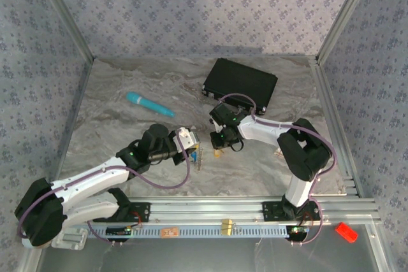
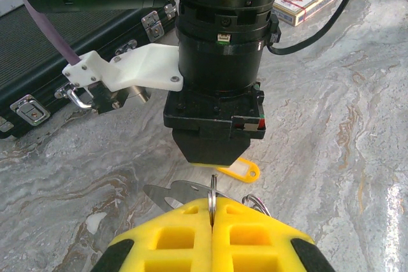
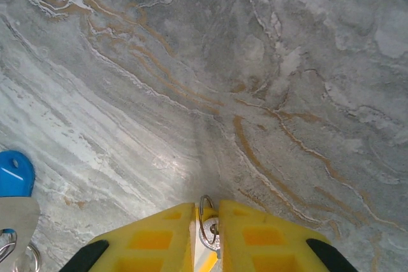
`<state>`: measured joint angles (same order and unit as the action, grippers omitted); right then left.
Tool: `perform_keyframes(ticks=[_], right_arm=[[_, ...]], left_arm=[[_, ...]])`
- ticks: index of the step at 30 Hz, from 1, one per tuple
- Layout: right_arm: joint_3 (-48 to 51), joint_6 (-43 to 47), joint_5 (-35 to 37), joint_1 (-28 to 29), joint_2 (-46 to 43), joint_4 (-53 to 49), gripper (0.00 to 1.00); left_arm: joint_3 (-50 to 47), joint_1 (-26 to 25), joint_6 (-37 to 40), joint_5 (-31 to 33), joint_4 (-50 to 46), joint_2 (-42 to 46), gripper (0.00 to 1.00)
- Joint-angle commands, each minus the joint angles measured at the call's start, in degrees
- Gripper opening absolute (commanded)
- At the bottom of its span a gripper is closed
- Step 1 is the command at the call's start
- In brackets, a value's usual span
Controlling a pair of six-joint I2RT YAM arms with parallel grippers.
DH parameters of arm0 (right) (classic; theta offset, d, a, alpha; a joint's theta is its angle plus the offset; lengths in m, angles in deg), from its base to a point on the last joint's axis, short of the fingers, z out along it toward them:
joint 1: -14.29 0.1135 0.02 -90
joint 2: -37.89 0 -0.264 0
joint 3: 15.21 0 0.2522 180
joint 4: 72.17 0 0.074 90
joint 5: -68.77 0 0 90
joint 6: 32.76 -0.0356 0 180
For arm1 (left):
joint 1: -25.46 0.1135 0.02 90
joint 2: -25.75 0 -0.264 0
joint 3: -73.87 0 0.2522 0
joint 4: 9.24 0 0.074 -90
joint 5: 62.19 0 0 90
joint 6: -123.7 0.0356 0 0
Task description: Put the keys on the keyring
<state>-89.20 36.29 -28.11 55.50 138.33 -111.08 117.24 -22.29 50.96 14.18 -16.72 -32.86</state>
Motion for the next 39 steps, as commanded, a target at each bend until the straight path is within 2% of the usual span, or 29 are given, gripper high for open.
perform_keyframes(ticks=[1, 9, 29, 39], right_arm=[[-1.6, 0.9, -0.3, -0.2, 0.8, -1.3, 0.20], [-3.3, 1.9, 0.9, -0.2, 1.7, -2.5, 0.24], [-6.3, 3.1, 1.7, 0.1, 4.7, -5.7, 0.18], [-4.2, 3.4, 2.5, 0.6, 1.2, -5.4, 0.24]], left_arm=[[-0.2, -0.4, -0.6, 0.2, 1.5, -0.1, 0.00], [-0.2, -0.3, -0.6, 0.4, 1.5, 0.0, 0.00], [-0.2, -0.4, -0.4, 0.4, 1.3, 0.3, 0.00], [-0.2, -0.4, -0.5, 0.3, 1.5, 0.3, 0.00]])
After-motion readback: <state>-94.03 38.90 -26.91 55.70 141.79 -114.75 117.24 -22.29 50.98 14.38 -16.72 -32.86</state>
